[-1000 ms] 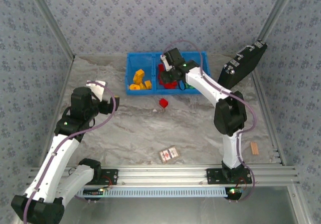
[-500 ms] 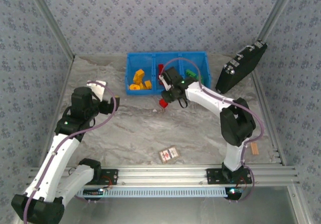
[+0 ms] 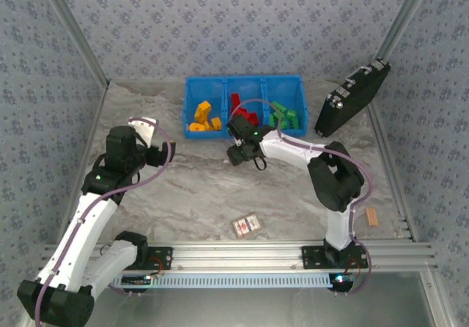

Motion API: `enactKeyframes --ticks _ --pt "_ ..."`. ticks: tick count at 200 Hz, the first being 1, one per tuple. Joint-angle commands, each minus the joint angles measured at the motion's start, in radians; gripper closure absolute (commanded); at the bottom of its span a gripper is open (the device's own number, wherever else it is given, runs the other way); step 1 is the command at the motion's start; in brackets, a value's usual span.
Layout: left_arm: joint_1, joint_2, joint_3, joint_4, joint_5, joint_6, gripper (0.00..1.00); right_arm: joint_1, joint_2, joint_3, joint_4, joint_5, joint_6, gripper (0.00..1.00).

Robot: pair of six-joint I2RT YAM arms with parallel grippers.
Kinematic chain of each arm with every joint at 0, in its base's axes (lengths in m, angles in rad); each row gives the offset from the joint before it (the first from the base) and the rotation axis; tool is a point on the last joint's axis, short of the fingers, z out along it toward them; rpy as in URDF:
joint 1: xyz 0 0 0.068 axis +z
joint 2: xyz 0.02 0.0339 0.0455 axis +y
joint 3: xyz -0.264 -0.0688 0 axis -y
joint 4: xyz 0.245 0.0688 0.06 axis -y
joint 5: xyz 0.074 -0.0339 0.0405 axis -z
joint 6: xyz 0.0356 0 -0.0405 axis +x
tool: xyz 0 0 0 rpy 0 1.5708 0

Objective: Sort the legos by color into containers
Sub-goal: Pick up the lego from the center of the table.

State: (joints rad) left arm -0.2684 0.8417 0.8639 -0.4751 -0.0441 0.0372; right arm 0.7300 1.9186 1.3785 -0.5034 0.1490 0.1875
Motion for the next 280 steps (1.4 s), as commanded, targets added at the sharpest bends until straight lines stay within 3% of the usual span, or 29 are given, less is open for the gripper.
enactKeyframes --ticks 1,125,171,199,225,280 --pt "0.005 0.005 -0.001 -0.001 0.015 0.017 0.04 -0.005 0.042 0.027 0.010 0.046 0.003 0.30" --pt "0.004 0.031 -0.019 0.026 0.027 -0.003 0.04 -0.033 0.170 0.095 0.082 0.016 -0.003 0.36" --pt "0.005 0.040 -0.019 0.026 0.027 -0.002 0.04 -0.052 0.198 0.123 0.078 0.002 -0.015 0.45" --pt "0.005 0.046 -0.018 0.026 0.027 0.000 0.04 -0.053 0.205 0.126 0.080 -0.002 -0.023 0.61" --pt "0.005 0.050 -0.019 0.025 0.029 0.000 0.04 -0.052 0.202 0.124 0.081 -0.011 -0.025 0.68" --pt "0.005 0.064 -0.016 0.031 0.029 0.004 0.04 -0.035 0.077 0.126 -0.002 0.004 -0.043 0.72"
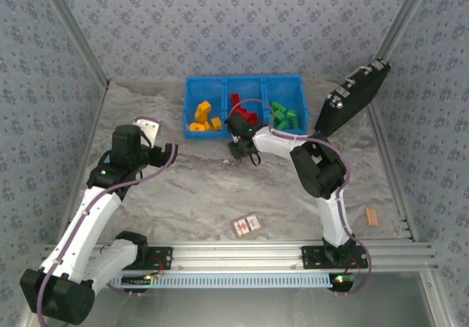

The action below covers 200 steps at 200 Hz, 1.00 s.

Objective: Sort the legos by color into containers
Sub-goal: Pick up the lego from the center of the table, then place the lego in the container.

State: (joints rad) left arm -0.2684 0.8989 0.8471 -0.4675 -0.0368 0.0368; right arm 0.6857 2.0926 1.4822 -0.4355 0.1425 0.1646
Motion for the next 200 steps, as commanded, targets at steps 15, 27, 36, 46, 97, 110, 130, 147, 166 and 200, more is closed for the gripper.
enactKeyframes --ticks 15,27,36,46,97,110,130,147,166,200 --pt "0.006 0.011 0.001 0.026 0.024 0.003 0.04 0.009 -0.144 0.028 -0.077 0.015 -0.027 0.72" --pt "0.006 0.011 0.001 0.025 0.024 0.004 0.04 0.003 -0.174 0.041 -0.079 0.016 -0.032 0.72" --pt "0.006 0.009 0.000 0.025 0.023 0.003 0.04 -0.001 -0.187 0.057 -0.078 0.013 -0.039 0.72" --pt "0.006 0.008 -0.002 0.024 0.021 0.004 0.04 -0.009 -0.190 0.083 -0.078 0.012 -0.048 0.72" --pt "0.006 0.024 -0.001 0.022 0.019 0.008 0.04 -0.035 -0.032 0.340 -0.161 0.130 -0.100 0.73" --pt "0.006 0.033 0.001 0.020 0.015 0.009 0.04 -0.051 0.016 0.406 -0.192 0.132 -0.104 0.73" --pt "0.007 0.037 0.000 0.022 0.021 0.005 0.04 -0.084 0.118 0.562 -0.265 0.125 -0.080 0.72" --pt "0.010 0.041 -0.005 0.028 0.023 0.008 0.04 -0.112 0.186 0.663 -0.290 0.106 -0.060 0.72" --pt "0.015 0.054 -0.003 0.026 0.025 0.009 0.04 -0.136 0.246 0.744 -0.288 0.076 -0.047 0.71" --pt "0.030 0.067 0.004 0.032 0.059 0.000 0.04 -0.162 0.391 0.938 -0.355 0.078 -0.049 0.69"
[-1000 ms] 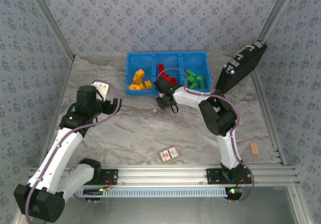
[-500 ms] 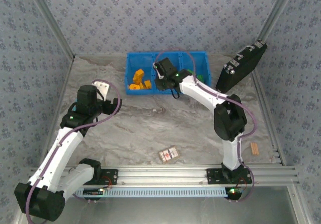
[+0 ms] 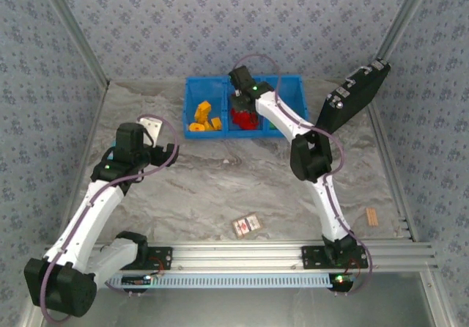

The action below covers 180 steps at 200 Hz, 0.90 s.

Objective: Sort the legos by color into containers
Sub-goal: Place the lego in the container, then reset both arms

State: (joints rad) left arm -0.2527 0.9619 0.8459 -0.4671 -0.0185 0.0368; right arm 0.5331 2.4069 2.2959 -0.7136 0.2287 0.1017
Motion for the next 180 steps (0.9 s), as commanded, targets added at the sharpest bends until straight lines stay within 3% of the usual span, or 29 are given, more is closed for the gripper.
enactKeyframes --ticks 1,40,65,103,121,138,180 --pt "0.015 0.004 0.005 0.032 0.042 0.001 0.04 -0.010 0.080 0.128 -0.078 -0.009 0.014 0.69" --pt "0.024 0.015 0.005 0.030 0.047 -0.002 0.04 -0.022 0.115 0.167 -0.077 -0.024 0.021 0.60" --pt "0.024 0.024 0.010 0.026 0.048 -0.004 0.04 -0.024 0.078 0.123 -0.048 -0.043 0.020 0.60" --pt "0.026 0.024 0.008 0.022 0.043 -0.004 0.04 -0.022 0.022 0.083 -0.051 -0.073 0.012 0.46" --pt "0.026 0.017 0.007 0.021 0.027 0.002 0.04 -0.021 -0.017 0.050 -0.046 -0.071 0.008 0.45" --pt "0.029 0.005 0.008 0.022 -0.012 0.005 0.04 -0.020 -0.081 -0.010 -0.021 -0.076 0.002 0.43" --pt "0.033 -0.070 0.040 0.118 -0.253 0.022 0.01 -0.020 -0.333 -0.317 0.146 -0.165 -0.034 0.21"
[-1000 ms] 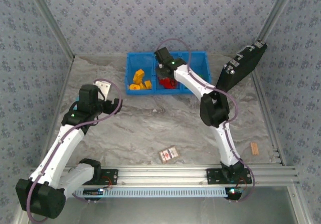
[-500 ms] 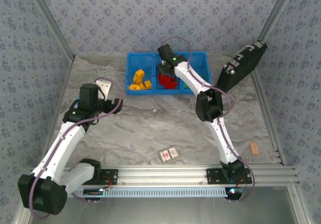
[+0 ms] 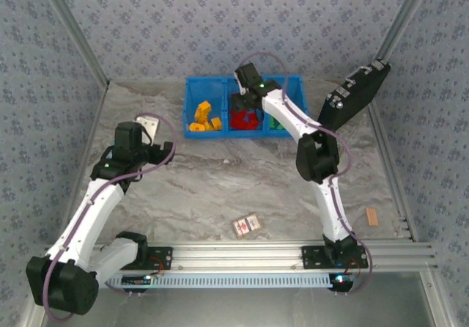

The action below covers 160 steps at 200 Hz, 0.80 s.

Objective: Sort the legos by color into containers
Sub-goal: Reset both arms

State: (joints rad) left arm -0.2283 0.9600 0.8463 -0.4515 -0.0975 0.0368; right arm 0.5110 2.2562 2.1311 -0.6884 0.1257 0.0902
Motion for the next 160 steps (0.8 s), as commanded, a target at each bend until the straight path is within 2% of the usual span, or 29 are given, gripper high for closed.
enactKeyframes --ticks 1,8,23,48,69,84,102,120,137,147,160 --pt "0.009 -0.072 0.036 0.111 -0.182 0.024 0.00 0.002 -0.189 -0.163 0.129 -0.064 -0.023 0.20" --pt "0.009 -0.095 0.013 0.169 -0.246 0.029 0.00 0.001 -0.237 -0.232 0.170 -0.077 -0.027 0.17" --pt "0.016 -0.145 -0.054 0.275 -0.361 -0.029 0.00 -0.002 -0.325 -0.368 0.231 -0.074 -0.038 0.01" --pt "0.023 -0.188 -0.255 0.478 -0.417 -0.118 0.00 -0.009 -0.502 -0.639 0.360 0.010 -0.078 0.01" --pt "0.037 -0.138 -0.455 0.780 -0.447 -0.121 0.00 -0.037 -0.651 -0.837 0.438 0.044 -0.058 0.01" --pt "0.079 -0.071 -0.604 1.036 -0.412 -0.138 0.00 -0.062 -0.752 -0.983 0.490 0.026 0.001 0.01" --pt "0.172 0.052 -0.673 1.200 -0.381 -0.201 0.00 -0.069 -0.862 -1.137 0.531 0.008 0.070 0.02" --pt "0.241 0.201 -0.654 1.289 -0.330 -0.204 0.00 -0.052 -0.974 -1.284 0.584 0.040 0.115 0.02" --pt "0.279 0.328 -0.605 1.328 -0.243 -0.231 0.00 -0.025 -1.072 -1.392 0.601 0.136 0.120 0.02" --pt "0.280 0.394 -0.576 1.346 -0.216 -0.222 0.00 -0.021 -1.122 -1.441 0.595 0.180 0.122 0.01" --pt "0.272 0.455 -0.536 1.335 -0.234 -0.215 0.00 -0.029 -1.184 -1.483 0.564 0.218 0.134 0.01"
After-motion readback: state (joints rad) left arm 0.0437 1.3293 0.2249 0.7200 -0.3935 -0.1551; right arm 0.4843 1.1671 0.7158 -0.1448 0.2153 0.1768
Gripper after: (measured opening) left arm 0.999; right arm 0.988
